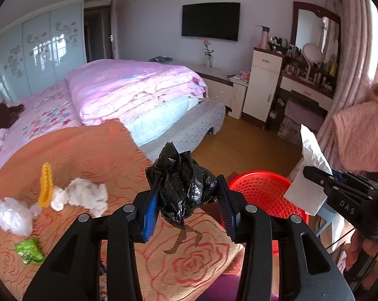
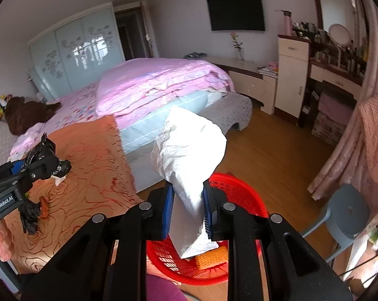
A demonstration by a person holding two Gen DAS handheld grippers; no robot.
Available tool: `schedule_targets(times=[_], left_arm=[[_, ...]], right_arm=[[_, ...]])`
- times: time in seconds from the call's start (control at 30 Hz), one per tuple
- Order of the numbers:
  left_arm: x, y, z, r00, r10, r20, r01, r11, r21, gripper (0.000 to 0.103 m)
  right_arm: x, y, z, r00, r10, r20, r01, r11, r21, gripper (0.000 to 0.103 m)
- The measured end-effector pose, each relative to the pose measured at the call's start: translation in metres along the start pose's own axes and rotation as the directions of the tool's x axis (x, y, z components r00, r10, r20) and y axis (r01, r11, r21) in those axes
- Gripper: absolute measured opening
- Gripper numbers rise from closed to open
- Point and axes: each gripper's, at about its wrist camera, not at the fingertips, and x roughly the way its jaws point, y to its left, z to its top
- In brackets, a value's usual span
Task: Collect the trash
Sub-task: 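Carry the black bag and white paper with both tools over the red wastebasket, then open the left tool dropping the black bag while the right tool drops the white paper into the basket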
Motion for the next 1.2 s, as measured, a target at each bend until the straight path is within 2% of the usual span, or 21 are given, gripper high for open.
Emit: schedule_targets(times=[0.4, 0.77, 1.2], left_arm=[[0.035, -0.042, 0.004, 0.995, -0.072, -0.066, 0.075, 0.996, 0.048, 0.041], [0.078, -0.072, -0.007, 0.978, -0.124, -0.165, 0.139, 0.986, 0.087, 0.041], [0.113, -0.086, -0.022, 0.962, -0.125, -0.244, 0.158, 0.980, 0.119, 0.044]], right_arm=[[0.013, -0.037, -0.015, 0.996, -0.066, -0.066, 0.072, 0.993, 0.098, 0.021], [0.032, -0.049, -0.024, 0.988, -0.091, -0.122, 0.105, 0.988, 0.114, 0.021], [0.053, -0.050, -0.028, 0.983, -0.105, -0.153, 0.121, 0.988, 0.096, 0.025]])
